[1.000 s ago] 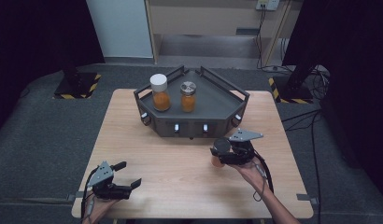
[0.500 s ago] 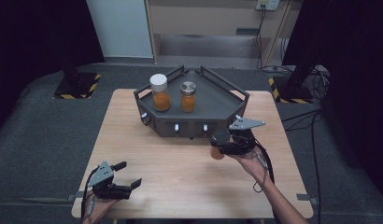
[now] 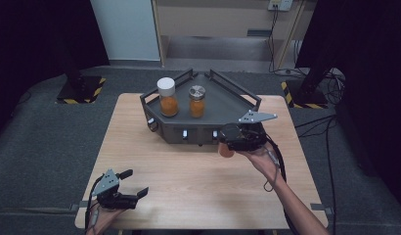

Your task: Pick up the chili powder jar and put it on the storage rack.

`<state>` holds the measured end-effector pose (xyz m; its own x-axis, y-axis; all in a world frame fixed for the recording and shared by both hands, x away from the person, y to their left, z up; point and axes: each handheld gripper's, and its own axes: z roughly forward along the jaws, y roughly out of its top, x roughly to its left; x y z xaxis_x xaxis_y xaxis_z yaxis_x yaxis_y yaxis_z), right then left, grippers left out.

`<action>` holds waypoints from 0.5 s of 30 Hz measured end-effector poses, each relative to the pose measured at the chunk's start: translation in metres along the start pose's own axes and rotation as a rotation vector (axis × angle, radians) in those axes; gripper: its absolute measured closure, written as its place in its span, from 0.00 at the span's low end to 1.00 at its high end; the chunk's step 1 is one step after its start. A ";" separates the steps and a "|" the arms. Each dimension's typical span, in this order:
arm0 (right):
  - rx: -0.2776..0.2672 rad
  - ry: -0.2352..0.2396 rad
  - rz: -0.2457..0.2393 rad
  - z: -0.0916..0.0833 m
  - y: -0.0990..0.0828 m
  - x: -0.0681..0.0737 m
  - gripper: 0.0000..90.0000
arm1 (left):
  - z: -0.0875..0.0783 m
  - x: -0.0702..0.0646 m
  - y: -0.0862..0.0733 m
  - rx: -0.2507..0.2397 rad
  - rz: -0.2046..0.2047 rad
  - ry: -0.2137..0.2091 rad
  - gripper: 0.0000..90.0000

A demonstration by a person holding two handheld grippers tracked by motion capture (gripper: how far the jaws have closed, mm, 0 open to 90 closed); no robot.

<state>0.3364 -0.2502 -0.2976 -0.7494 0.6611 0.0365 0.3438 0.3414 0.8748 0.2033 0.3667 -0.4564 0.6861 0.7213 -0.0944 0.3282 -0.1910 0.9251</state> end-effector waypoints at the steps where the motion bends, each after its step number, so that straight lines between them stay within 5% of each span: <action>1: -0.001 0.000 0.000 0.000 0.002 -0.001 0.39 | 0.000 0.000 0.000 -0.001 0.000 0.000 0.07; 15: -0.011 -0.037 -0.005 0.003 0.036 -0.009 0.39 | 0.000 0.000 0.000 0.001 -0.001 -0.001 0.07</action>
<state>0.3568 -0.2418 -0.2681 -0.7300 0.6833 0.0143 0.3333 0.3376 0.8803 0.2036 0.3667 -0.4564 0.6868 0.7205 -0.0957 0.3293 -0.1911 0.9247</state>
